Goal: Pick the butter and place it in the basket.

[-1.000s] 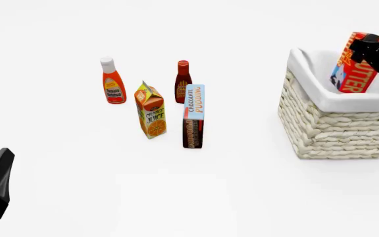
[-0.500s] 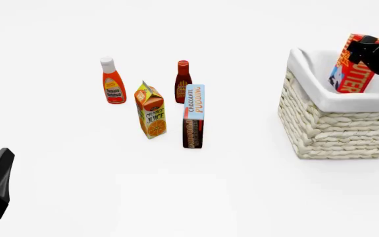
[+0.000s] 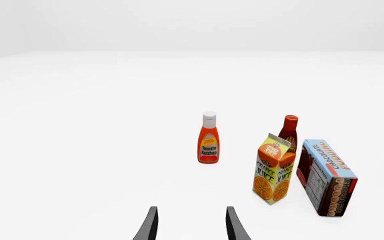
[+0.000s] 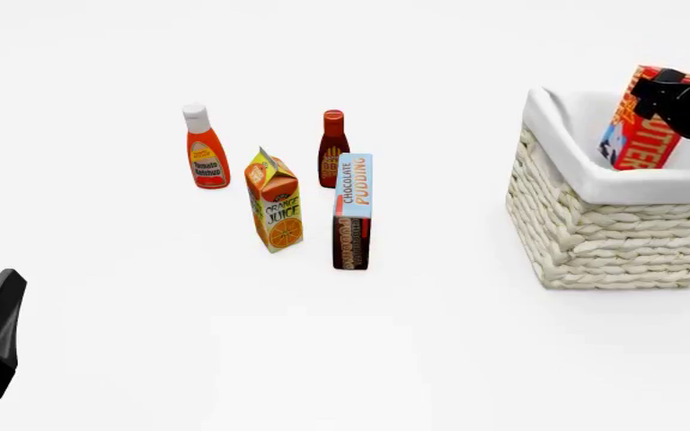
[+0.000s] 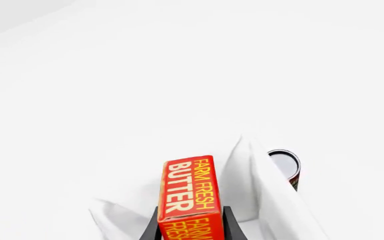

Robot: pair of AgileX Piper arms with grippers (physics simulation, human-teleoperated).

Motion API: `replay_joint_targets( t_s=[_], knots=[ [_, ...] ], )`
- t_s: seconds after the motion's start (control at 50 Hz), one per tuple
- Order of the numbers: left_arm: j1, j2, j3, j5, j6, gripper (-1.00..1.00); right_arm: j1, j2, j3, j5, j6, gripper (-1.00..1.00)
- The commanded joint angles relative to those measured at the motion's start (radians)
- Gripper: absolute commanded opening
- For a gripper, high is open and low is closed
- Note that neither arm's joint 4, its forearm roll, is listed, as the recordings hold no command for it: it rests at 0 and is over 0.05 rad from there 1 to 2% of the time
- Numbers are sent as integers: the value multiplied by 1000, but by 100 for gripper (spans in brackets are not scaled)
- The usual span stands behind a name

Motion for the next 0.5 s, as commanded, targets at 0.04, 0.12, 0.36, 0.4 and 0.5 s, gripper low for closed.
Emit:
replay_joint_targets(
  t_s=[0.04,0.12,0.36,0.4,0.5],
  knots=[
    [0,0,0,0,0,100,-8,-5,-19,-9,25,-100],
    [0,0,0,0,0,100,-14,-7,-16,-11,23,-100],
    [0,0,0,0,0,100,-16,-8,-13,-14,26,100],
    [0,0,0,0,0,100,-14,-8,-13,-14,26,100],
    [0,0,0,0,0,100,-13,-10,-12,-15,26,100]
  ],
)
